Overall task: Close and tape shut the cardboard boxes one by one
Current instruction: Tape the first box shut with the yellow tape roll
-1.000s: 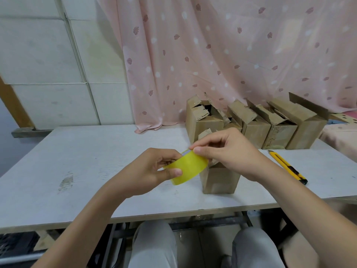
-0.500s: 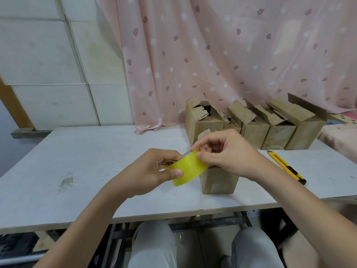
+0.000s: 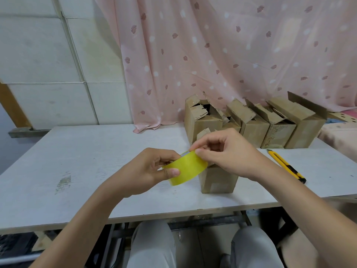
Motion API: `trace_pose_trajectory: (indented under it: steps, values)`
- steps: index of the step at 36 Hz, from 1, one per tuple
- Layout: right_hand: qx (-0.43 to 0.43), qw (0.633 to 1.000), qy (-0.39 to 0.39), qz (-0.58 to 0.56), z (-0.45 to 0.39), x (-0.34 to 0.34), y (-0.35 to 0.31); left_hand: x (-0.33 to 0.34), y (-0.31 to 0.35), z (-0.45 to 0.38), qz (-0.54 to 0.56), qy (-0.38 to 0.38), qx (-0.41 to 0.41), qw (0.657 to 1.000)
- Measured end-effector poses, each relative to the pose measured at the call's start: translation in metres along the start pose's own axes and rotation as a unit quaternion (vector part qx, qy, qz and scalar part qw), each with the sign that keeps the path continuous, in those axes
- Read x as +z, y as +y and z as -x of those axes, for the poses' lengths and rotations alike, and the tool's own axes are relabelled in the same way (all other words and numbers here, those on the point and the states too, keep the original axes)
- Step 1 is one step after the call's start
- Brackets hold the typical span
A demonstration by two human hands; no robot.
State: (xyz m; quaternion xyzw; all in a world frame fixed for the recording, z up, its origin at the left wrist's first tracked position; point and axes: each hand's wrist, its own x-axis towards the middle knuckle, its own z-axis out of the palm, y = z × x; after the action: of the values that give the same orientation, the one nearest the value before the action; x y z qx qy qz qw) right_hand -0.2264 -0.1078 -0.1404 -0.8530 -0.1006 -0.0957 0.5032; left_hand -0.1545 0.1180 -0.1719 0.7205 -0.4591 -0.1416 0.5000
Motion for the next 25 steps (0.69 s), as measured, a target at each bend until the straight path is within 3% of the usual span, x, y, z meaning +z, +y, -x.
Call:
trace_pose_trajectory:
  steps: [14,25]
  values:
    - [0.023,0.998,-0.022,-0.049,-0.004,0.0,0.0,-0.003,0.0,0.0,-0.06,-0.014,0.003,0.998]
    - [-0.018,0.999,0.011,0.039,-0.006,0.0,-0.002,-0.011,0.005,-0.007,-0.095,0.008,0.009,0.995]
